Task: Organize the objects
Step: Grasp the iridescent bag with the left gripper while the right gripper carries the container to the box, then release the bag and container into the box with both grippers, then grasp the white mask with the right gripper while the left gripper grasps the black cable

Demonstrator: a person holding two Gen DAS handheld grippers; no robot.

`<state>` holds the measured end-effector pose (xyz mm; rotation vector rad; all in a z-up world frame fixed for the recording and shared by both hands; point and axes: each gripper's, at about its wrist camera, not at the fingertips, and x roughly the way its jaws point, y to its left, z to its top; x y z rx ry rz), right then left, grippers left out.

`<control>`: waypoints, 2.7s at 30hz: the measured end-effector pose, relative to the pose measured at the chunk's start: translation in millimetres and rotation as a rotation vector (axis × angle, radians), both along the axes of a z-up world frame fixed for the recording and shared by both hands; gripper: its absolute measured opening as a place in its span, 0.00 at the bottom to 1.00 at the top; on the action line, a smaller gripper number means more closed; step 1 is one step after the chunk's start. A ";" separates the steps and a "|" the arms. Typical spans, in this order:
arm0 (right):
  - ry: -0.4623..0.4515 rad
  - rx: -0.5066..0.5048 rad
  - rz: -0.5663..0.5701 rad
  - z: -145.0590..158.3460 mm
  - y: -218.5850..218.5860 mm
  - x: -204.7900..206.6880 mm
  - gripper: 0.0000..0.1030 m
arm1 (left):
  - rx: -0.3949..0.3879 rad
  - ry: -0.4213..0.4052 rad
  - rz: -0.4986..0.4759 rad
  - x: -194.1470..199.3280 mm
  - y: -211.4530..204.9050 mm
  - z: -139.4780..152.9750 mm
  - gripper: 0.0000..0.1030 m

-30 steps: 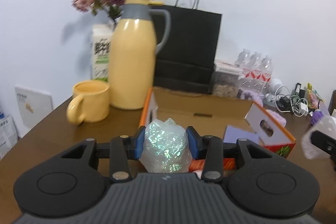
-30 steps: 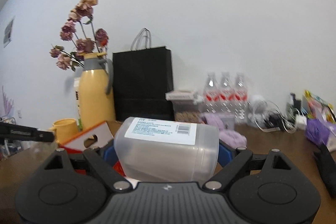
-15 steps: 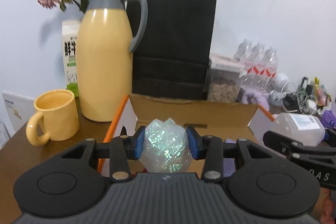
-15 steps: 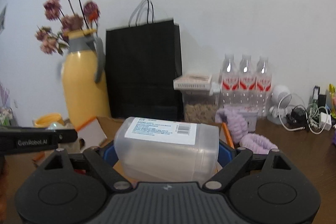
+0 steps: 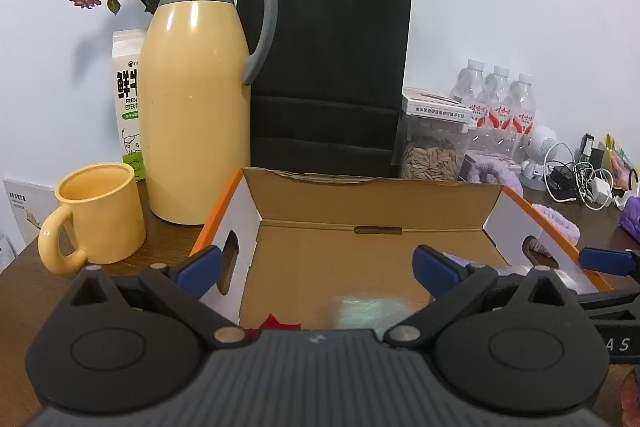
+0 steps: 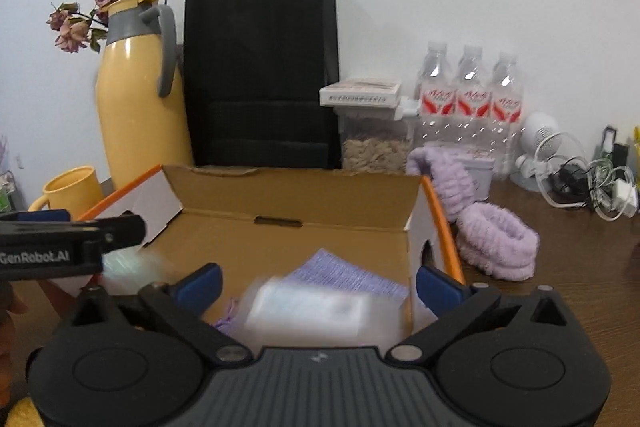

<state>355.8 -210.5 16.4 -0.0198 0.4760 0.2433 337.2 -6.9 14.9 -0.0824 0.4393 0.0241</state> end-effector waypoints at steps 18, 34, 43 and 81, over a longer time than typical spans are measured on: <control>-0.044 -0.001 -0.009 12.4 -3.1 -13.8 1.00 | 0.001 -0.029 -0.001 -12.4 -3.8 11.6 1.00; -0.099 -0.021 -0.019 31.1 -15.6 -77.3 1.00 | 0.023 -0.085 0.017 -77.1 6.0 36.2 1.00; -0.076 -0.046 -0.016 22.1 -23.5 -111.7 1.00 | 0.038 -0.067 0.036 -111.4 16.0 35.3 1.00; -0.057 0.109 0.078 -9.4 -23.4 -120.9 0.26 | -0.026 0.133 0.145 -125.0 64.7 -24.6 1.00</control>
